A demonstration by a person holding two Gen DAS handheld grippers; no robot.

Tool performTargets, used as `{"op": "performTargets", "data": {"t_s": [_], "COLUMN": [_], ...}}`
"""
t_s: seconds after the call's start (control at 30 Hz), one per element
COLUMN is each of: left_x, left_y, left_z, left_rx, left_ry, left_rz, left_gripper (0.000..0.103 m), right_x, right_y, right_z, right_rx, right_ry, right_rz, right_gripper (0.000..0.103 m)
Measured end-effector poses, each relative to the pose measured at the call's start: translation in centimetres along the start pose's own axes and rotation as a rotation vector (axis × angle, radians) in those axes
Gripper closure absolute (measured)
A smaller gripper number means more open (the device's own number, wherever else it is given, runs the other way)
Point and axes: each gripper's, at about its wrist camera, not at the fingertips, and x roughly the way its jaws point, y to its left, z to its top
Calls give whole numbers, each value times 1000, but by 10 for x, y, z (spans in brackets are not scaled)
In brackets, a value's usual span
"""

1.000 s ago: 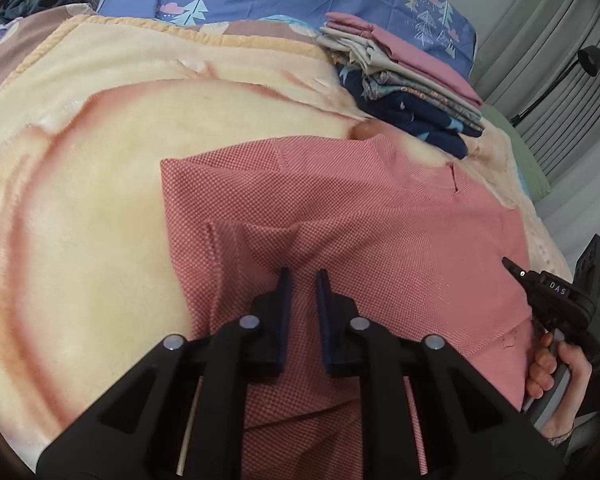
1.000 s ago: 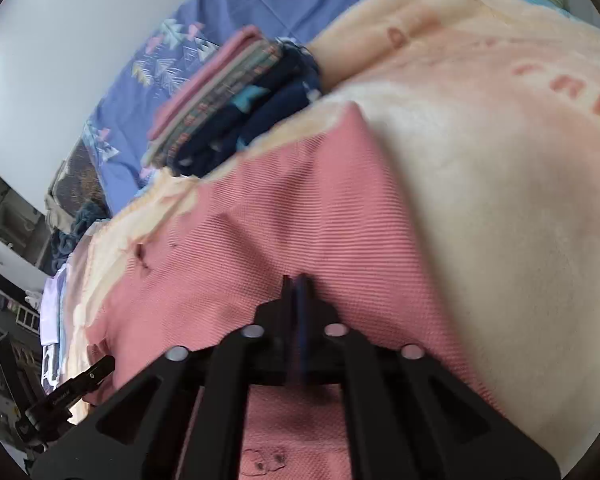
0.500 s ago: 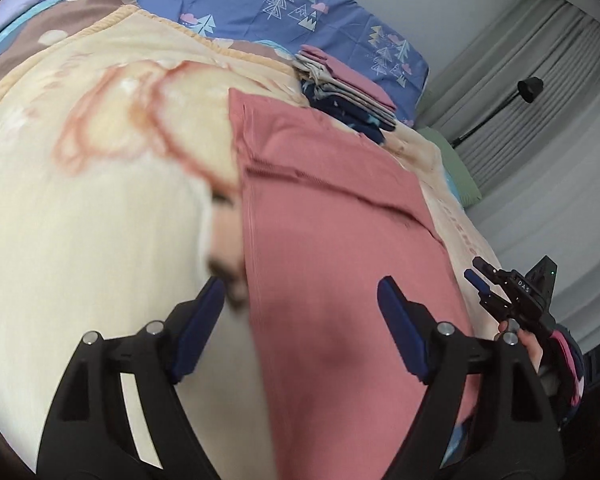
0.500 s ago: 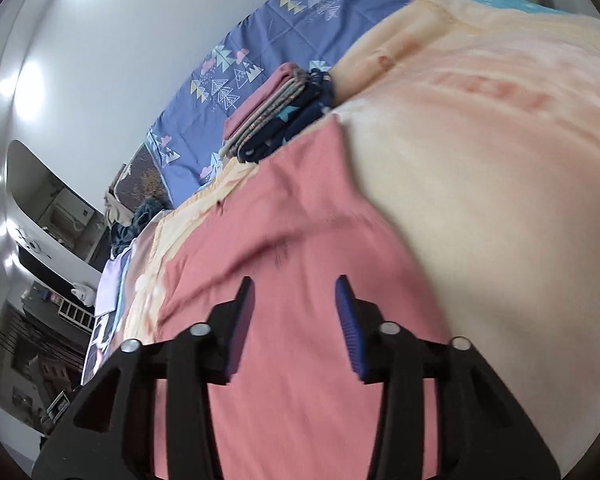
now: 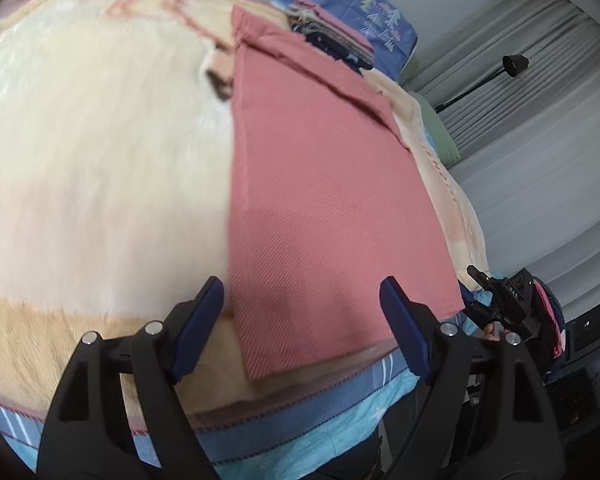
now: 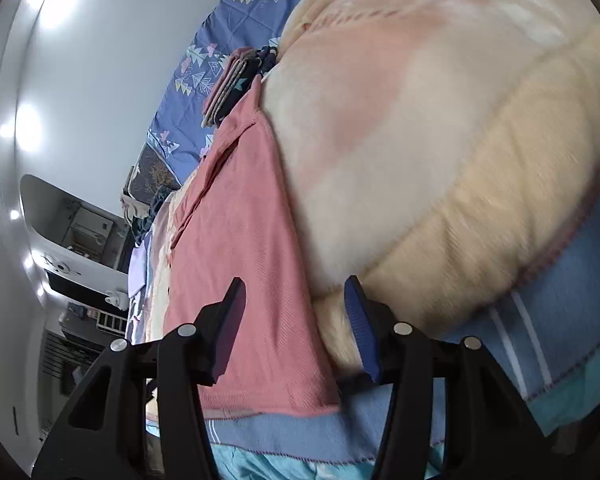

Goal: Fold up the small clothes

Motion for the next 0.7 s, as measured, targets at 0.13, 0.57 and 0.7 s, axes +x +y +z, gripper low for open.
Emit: {"op": "performTargets", "data": {"t_s": [0.13,0.57,0.7], "left_x": [-3,24,19], "left_y": [15,10,10], "left_z": [-4,27,15], "left_rx": [-58,-109,-94], "left_ry": [-2,91,100], "left_rz": [-69,-166,-207], "left_gripper": [21,18,17], "right_x": [-5,25,14], "right_y": [0,16,11], "right_z": [-5,7,-2], "right_rx": [-6,-18,-1], "right_ry": [17,139,153], "right_rz": [14,38,79], "right_gripper": [44,39,39]}}
